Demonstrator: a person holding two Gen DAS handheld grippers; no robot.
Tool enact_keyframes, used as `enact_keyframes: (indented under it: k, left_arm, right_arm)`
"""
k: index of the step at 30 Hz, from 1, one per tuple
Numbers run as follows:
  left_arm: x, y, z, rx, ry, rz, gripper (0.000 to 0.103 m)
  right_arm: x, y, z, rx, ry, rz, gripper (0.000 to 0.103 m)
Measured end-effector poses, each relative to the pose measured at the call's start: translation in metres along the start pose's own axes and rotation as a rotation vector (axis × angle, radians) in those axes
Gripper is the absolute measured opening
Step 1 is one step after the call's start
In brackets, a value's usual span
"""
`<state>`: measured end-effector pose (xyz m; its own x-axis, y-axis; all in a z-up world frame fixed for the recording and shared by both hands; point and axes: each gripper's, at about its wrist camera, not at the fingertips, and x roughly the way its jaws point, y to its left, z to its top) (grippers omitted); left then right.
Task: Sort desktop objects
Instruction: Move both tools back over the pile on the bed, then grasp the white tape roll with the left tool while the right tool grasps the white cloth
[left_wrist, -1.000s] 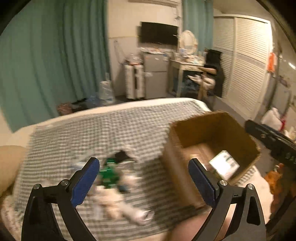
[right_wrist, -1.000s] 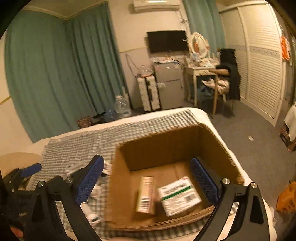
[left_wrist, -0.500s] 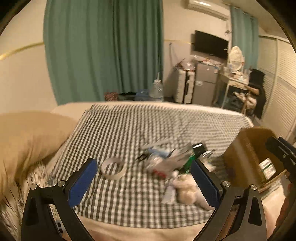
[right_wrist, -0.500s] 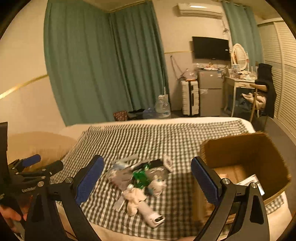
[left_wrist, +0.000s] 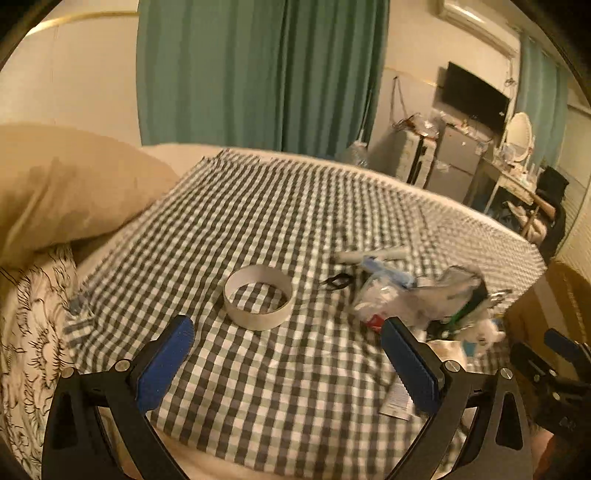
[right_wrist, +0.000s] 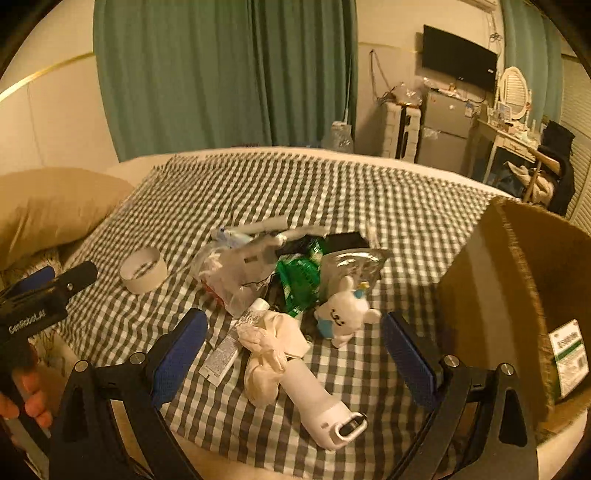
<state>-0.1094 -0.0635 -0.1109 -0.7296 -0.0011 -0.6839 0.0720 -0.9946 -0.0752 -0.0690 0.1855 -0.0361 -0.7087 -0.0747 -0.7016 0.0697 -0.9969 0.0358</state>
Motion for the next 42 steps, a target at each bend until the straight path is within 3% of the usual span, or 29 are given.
enact_keyframes:
  k: [4,11,15,18,20,22,32,35,42]
  left_arm:
    - [0.039,0.007,-0.002,-0.026,0.099,0.011,0.103]
    - [0.08,0.021,-0.003,-0.119,0.151,-0.016,0.103]
    - [0.1,0.028,-0.003,-0.142,0.186,-0.063,0.103]
    - [0.112,0.024,-0.003,-0.111,0.199,-0.049,0.103]
    - [0.121,0.021,-0.004,-0.082,0.218,-0.045,0.103]
    - [0.13,0.022,-0.003,-0.069,0.234,-0.039,0.103]
    - [0.16,0.02,0.013,0.004,0.192,0.011,0.103]
    - [0.161,0.021,0.011,0.01,0.208,0.017,0.084]
    - [0.137,0.014,0.007,0.059,0.15,0.005,0.084]
  right_arm:
    - [0.027,0.004,-0.001,-0.021,0.066,0.025,0.095]
    - [0.074,0.004,-0.005,-0.027,0.19,0.052,0.088]
    - [0.092,0.0,-0.011,-0.017,0.26,0.079,0.065]
    - [0.099,0.002,-0.013,-0.036,0.277,0.075,0.053]
    - [0.102,0.004,-0.015,-0.042,0.284,0.086,0.035]
    - [0.103,0.005,-0.016,-0.037,0.291,0.107,0.026]
    - [0.103,0.003,-0.02,-0.018,0.291,0.126,0.025]
    - [0.102,0.002,-0.018,-0.015,0.288,0.128,0.025]
    - [0.09,0.001,-0.013,-0.019,0.255,0.128,0.025]
